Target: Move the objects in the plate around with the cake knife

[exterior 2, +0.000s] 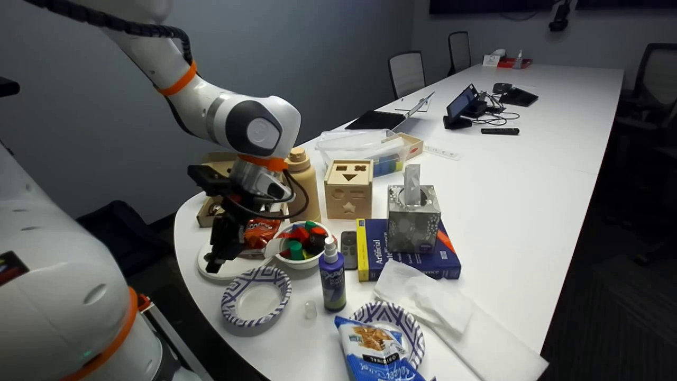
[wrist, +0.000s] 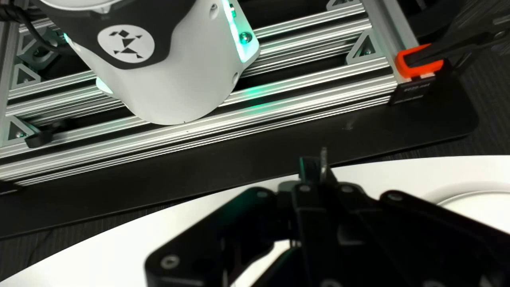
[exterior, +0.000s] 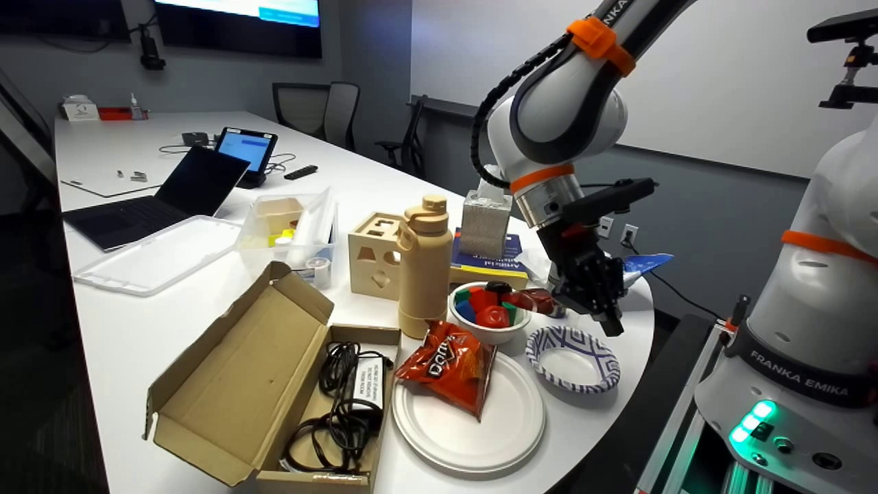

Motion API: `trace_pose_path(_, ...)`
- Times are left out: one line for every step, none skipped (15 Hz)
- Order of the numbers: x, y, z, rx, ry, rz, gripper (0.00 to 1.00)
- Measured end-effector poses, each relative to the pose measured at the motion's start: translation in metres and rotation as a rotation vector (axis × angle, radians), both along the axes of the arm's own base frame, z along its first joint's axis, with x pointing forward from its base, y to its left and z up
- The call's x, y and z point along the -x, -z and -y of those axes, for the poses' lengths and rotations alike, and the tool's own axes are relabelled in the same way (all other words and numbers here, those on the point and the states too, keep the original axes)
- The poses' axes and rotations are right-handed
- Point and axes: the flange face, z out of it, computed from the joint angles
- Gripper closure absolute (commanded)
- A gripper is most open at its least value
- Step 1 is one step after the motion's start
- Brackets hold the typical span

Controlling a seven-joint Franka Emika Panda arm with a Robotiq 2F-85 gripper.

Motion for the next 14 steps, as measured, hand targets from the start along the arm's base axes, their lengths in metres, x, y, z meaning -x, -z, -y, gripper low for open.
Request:
trace_pose_path(-0.002,0.003,0.0,-0.005,-0.002,-0.002,0.99)
trace_pose_path(-0.004,0.006,-0.001,-0.009,-0.005,-0.007,0.99)
trace_pose_path(-0.006,0.008,-0.001,-0.013,-0.008,-0.013,0.99)
trace_pose_path(-0.008,0.011,-0.002,-0.017,-0.011,-0.02,0.99)
trace_pose_path(-0.01,0.014,-0.002,-0.022,-0.013,-0.026,0.99)
trace_pose_path(-0.011,0.016,-0.002,-0.026,-0.016,-0.032,0.99)
trace_pose_path(-0.012,0.019,-0.002,-0.033,-0.019,-0.037,0.99)
trace_pose_path(-0.014,0.022,-0.002,-0.041,-0.021,-0.04,0.99)
trace_pose_path(-0.015,0.024,-0.002,-0.052,-0.023,-0.044,0.99)
trace_pose_path(-0.017,0.025,-0.003,-0.067,-0.021,-0.047,0.99)
trace_pose_path(-0.018,0.026,-0.003,-0.086,-0.015,-0.05,0.99)
trace_pose_path(-0.019,0.027,-0.003,-0.108,-0.005,-0.052,0.99)
trace_pose_path(-0.02,0.027,-0.003,-0.129,0.006,-0.052,0.99)
trace_pose_path(-0.02,0.026,-0.003,-0.15,0.018,-0.051,0.99)
